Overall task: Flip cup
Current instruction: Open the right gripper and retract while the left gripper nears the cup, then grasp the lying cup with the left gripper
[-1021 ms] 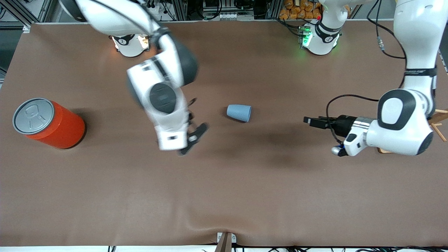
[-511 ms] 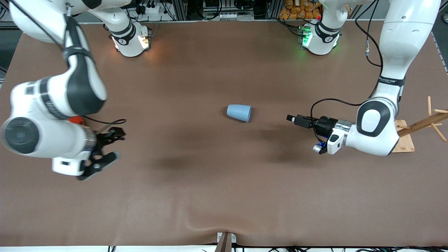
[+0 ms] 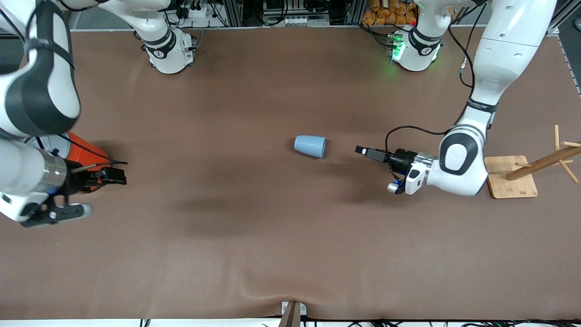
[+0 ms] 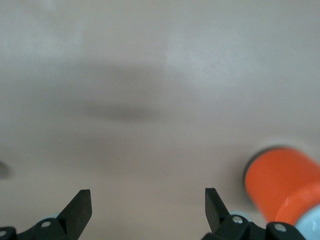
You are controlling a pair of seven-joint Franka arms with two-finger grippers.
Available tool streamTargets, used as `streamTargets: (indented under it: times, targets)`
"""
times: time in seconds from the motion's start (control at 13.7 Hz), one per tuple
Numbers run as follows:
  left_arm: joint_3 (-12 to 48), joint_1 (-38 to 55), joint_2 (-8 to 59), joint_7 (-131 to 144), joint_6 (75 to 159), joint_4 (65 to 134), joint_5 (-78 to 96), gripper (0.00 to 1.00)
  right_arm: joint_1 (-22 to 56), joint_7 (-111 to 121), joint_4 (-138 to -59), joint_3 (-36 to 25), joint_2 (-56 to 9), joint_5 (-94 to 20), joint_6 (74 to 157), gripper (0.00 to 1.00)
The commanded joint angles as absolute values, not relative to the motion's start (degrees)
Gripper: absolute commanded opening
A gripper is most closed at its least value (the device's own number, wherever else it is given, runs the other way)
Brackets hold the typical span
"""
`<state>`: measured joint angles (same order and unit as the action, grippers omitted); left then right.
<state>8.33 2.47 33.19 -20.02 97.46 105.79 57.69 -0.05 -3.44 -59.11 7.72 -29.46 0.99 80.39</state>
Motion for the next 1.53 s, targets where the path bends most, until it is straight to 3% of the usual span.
streamTargets:
  times: [0.0, 0.36, 0.51, 1.09, 1.46]
  targets:
    - [8.35, 4.39, 32.26, -25.82, 101.15, 109.76, 61.77, 1.00, -0.96, -12.74, -70.61, 5.47, -18.06, -0.70, 81.11, 1.00]
    - [8.35, 6.59, 32.34, -31.99, 104.32, 113.47, 66.97, 1.00, -0.44, -13.62, -86.81, 3.69, 1.98, -1.41, 84.46, 1.00]
    - [8.35, 8.25, 32.43, -32.52, 106.07, 114.34, 68.98, 1.00, -0.79, -13.62, -91.48, 3.43, 6.05, -1.41, 86.65, 1.00]
    - [8.35, 11.16, 36.74, -41.22, 109.07, 115.05, 77.33, 1.00, -1.14, -12.57, -89.40, 1.50, 2.47, -1.32, 89.12, 1.00]
    - [8.35, 13.62, 36.74, -41.22, 111.35, 115.05, 79.80, 0.92, -1.05, -11.44, -89.03, 1.05, 1.67, -1.76, 89.99, 1.00]
